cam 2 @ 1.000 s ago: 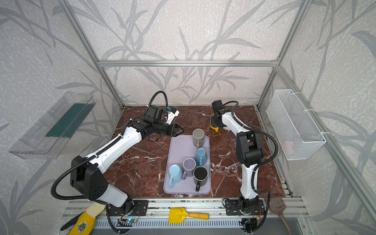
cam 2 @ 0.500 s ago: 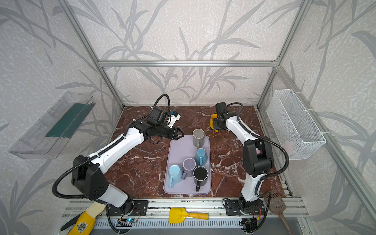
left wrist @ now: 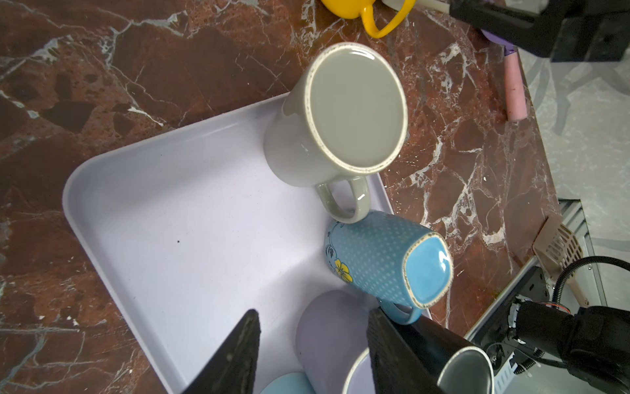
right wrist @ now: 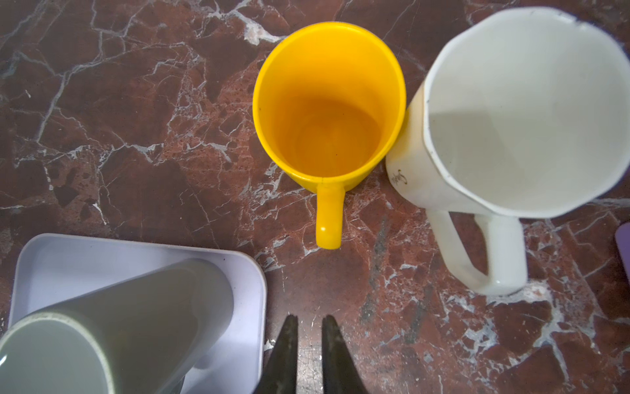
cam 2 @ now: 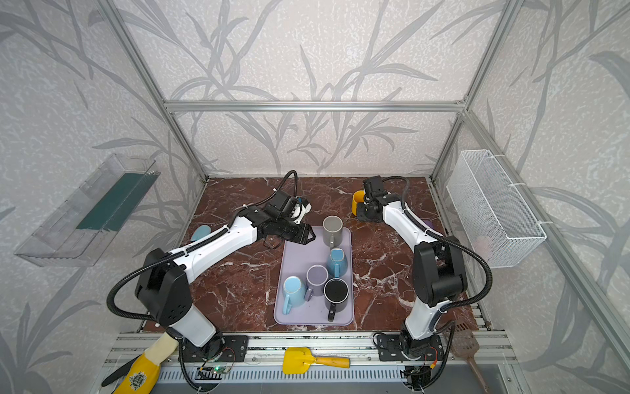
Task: Turn the mug right side up
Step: 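Move the left gripper over the upside-down grey mug on the tray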
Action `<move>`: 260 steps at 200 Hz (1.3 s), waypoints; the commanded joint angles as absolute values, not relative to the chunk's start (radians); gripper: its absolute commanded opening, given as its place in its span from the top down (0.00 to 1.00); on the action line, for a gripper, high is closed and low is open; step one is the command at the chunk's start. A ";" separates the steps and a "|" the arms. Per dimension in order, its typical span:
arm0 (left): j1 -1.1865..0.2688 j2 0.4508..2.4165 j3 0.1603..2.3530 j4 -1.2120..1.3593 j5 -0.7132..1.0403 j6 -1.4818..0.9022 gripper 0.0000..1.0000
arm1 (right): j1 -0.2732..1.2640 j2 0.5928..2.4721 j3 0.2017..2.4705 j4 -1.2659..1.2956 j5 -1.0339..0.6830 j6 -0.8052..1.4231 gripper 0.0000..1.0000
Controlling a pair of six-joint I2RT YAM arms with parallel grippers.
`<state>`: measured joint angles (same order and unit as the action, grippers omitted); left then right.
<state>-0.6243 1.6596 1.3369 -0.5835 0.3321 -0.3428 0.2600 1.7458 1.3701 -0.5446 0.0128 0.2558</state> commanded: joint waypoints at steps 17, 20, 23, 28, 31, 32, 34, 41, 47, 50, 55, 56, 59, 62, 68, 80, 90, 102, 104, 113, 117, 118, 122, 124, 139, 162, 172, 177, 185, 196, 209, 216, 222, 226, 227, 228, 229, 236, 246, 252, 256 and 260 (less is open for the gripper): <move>-0.659 1.702 1.358 -0.539 0.282 -0.427 0.47 | 0.255 1.713 1.358 -0.533 -0.002 0.243 0.84; -0.661 1.707 1.358 -0.537 0.281 -0.430 0.47 | 0.255 1.714 1.356 -0.533 -0.002 0.242 0.84; -0.665 1.711 1.361 -0.536 0.281 -0.432 0.47 | 0.255 1.714 1.356 -0.534 -0.002 0.242 0.84; -0.670 1.717 1.366 -0.533 0.280 -0.436 0.47 | 0.255 1.714 1.356 -0.533 -0.002 0.243 0.84; -0.674 1.720 1.367 -0.532 0.279 -0.438 0.47 | 0.255 1.713 1.355 -0.532 -0.002 0.242 0.84; -0.674 1.721 1.368 -0.531 0.279 -0.439 0.47 | 0.256 1.713 1.355 -0.532 -0.002 0.243 0.84; -0.677 1.724 1.369 -0.530 0.279 -0.440 0.47 | 0.256 1.712 1.355 -0.532 -0.003 0.243 0.84; -0.682 1.732 1.374 -0.525 0.282 -0.444 0.47 | 0.255 1.712 1.352 -0.531 -0.004 0.243 0.84; -0.686 1.741 1.380 -0.524 0.288 -0.448 0.47 | 0.256 1.713 1.351 -0.528 -0.006 0.243 0.84; -0.686 1.744 1.382 -0.522 0.292 -0.450 0.47 | 0.256 1.713 1.350 -0.527 -0.007 0.243 0.84; -0.688 1.752 1.387 -0.517 0.294 -0.456 0.47 | 0.256 1.713 1.348 -0.524 -0.009 0.245 0.84; -0.689 1.753 1.387 -0.516 0.295 -0.457 0.47 | 0.256 1.713 1.347 -0.524 -0.009 0.244 0.84; -0.692 1.758 1.390 -0.514 0.296 -0.459 0.47 | 0.256 1.713 1.346 -0.522 -0.011 0.244 0.84; -0.693 1.761 1.393 -0.510 0.295 -0.459 0.47 | 0.256 1.712 1.344 -0.521 -0.012 0.245 0.84; -0.697 1.771 1.402 -0.509 0.294 -0.462 0.47 | 0.256 1.713 1.342 -0.519 -0.014 0.246 0.84; -0.703 1.789 1.419 -0.508 0.292 -0.463 0.47 | 0.256 1.713 1.340 -0.518 -0.017 0.247 0.85; -0.707 1.803 1.431 -0.506 0.288 -0.464 0.48 | 0.256 1.713 1.337 -0.516 -0.017 0.246 0.85; -0.712 1.817 1.443 -0.502 0.293 -0.467 0.48 | 0.256 1.712 1.330 -0.513 -0.016 0.246 0.85; -0.713 1.819 1.445 -0.501 0.294 -0.468 0.48 | 0.256 1.712 1.330 -0.513 -0.016 0.246 0.85; -0.717 1.829 1.455 -0.499 0.289 -0.469 0.48 | 0.256 1.712 1.326 -0.508 -0.016 0.247 0.85; -0.718 1.835 1.459 -0.499 0.287 -0.469 0.48 | 0.256 1.692 1.324 -0.508 -0.018 0.249 0.85; -0.718 1.836 1.460 -0.499 0.287 -0.469 0.48 | 0.256 1.688 1.323 -0.506 -0.018 0.250 0.85; -0.719 1.840 1.465 -0.499 0.284 -0.470 0.48 | 0.256 1.684 1.323 -0.505 -0.021 0.250 0.85; -0.719 1.843 1.467 -0.500 0.283 -0.471 0.48 | 0.256 1.683 1.321 -0.504 -0.022 0.251 0.85; -0.724 1.858 1.479 -0.500 0.275 -0.475 0.49 | 0.256 1.680 1.321 -0.499 -0.028 0.253 0.85; -0.730 1.873 1.484 -0.486 0.276 -0.487 0.49 | 0.258 1.678 1.323 -0.502 -0.029 0.252 0.85; -0.734 1.878 1.485 -0.479 0.272 -0.493 0.49 | 0.258 1.677 1.323 -0.501 -0.028 0.252 0.85; -0.735 1.880 1.486 -0.476 0.270 -0.496 0.49 | 0.258 1.677 1.321 -0.501 -0.029 0.253 0.85; -0.738 1.884 1.487 -0.473 0.267 -0.501 0.49 | 0.258 1.677 1.321 -0.501 -0.029 0.254 0.85; -0.742 1.889 1.488 -0.462 0.264 -0.509 0.49 | 0.259 1.677 1.321 -0.502 -0.031 0.256 0.85; -0.745 1.897 1.488 -0.449 0.261 -0.521 0.49 | 0.261 1.677 1.321 -0.501 -0.031 0.256 0.85; -0.748 1.900 1.488 -0.441 0.256 -0.525 0.49 | 0.261 1.677 1.321 -0.501 -0.030 0.256 0.85; -0.750 1.904 1.491 -0.440 0.249 -0.529 0.49 | 0.262 1.677 1.321 -0.499 -0.029 0.257 0.85; -0.752 1.907 1.492 -0.440 0.242 -0.529 0.49 | 0.262 1.677 1.321 -0.501 -0.029 0.257 0.86; -0.752 1.907 1.494 -0.441 0.241 -0.529 0.49 | 0.262 1.677 1.321 -0.501 -0.029 0.257 0.86; -0.753 1.908 1.494 -0.441 0.240 -0.530 0.49 | 0.262 1.677 1.321 -0.501 -0.029 0.256 0.86; -0.753 1.909 1.494 -0.442 0.238 -0.530 0.49 | 0.262 1.677 1.321 -0.501 -0.030 0.256 0.86; -0.756 1.912 1.498 -0.446 0.225 -0.531 0.49 | 0.262 1.676 1.320 -0.502 -0.028 0.256 0.86; -0.758 1.916 1.501 -0.451 0.207 -0.532 0.49 | 0.264 1.674 1.318 -0.501 -0.028 0.256 0.86; -0.760 1.920 1.503 -0.455 0.201 -0.531 0.49 | 0.264 1.672 1.318 -0.501 -0.028 0.256 0.86; -0.760 1.921 1.504 -0.457 0.196 -0.532 0.49 | 0.264 1.671 1.316 -0.502 -0.027 0.255 0.86; -0.759 1.922 1.505 -0.459 0.195 -0.531 0.49 | 0.264 1.670 1.316 -0.501 -0.026 0.255 0.86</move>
<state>-0.7525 1.9053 1.4651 -0.4568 0.2501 -0.5137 0.2607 1.7027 1.3239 -0.5041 -0.0269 0.2569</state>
